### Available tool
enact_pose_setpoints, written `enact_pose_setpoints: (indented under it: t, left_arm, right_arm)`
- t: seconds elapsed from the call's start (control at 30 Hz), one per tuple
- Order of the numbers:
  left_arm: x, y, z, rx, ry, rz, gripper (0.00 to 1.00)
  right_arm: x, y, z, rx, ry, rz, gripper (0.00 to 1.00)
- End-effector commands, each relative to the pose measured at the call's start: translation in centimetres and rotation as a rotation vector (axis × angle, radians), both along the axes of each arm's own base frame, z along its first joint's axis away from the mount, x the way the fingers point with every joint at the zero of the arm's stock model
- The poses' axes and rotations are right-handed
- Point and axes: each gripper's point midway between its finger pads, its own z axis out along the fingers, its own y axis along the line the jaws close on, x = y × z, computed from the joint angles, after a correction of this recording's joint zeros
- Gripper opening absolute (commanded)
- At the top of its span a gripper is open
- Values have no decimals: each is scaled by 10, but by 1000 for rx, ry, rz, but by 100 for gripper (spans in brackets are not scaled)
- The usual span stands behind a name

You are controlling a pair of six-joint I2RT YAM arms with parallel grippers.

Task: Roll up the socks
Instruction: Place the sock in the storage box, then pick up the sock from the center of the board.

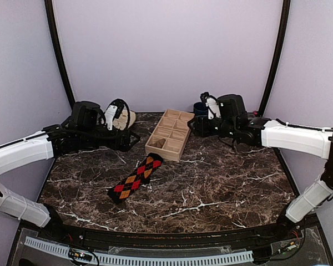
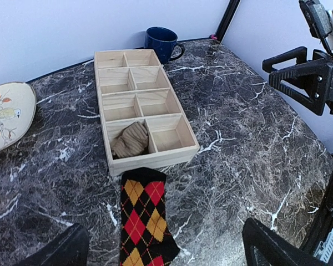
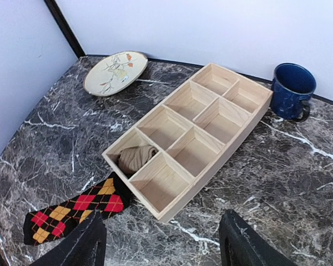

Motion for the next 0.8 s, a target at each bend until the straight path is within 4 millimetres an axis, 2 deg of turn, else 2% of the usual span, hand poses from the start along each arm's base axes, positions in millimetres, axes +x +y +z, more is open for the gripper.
enact_pose_setpoints:
  t: [0.0, 0.03, 0.07, 0.13, 0.2, 0.33, 0.43, 0.5, 0.53, 0.63, 0.77]
  left_arm:
    - [-12, 18, 11, -49, -20, 76, 99]
    - [-13, 22, 13, -44, -26, 91, 99]
    - [-14, 27, 14, -35, -35, 111, 99]
    - [-15, 37, 18, -16, -54, 162, 99]
    - [-16, 49, 22, 1, -70, 230, 99]
    - [-14, 94, 22, 88, -57, 456, 99]
    - [-22, 127, 20, 160, -23, 600, 99]
    - [-27, 141, 24, 173, -18, 662, 99]
    - [-29, 147, 26, 174, -20, 687, 99]
    - [-35, 161, 32, 173, -13, 751, 99]
    - [-44, 174, 41, 135, -7, 804, 99]
  right_arm:
    - [-33, 50, 19, 9, -33, 151, 68]
    - [-42, 60, 13, -7, -17, 180, 68]
    - [-38, 57, 7, -132, -92, 157, 68]
    - [-53, 74, -5, -189, -88, 203, 68]
    - [-66, 95, -26, -252, -70, 243, 67]
    - [-100, 144, -48, -328, -66, 348, 68]
    - [-129, 186, -70, -413, -78, 430, 70]
    - [-145, 209, -84, -447, -81, 476, 70]
    - [-153, 221, -95, -463, -78, 500, 70]
    - [-174, 252, -103, -469, -88, 560, 71]
    - [-194, 280, -122, -508, -84, 622, 71]
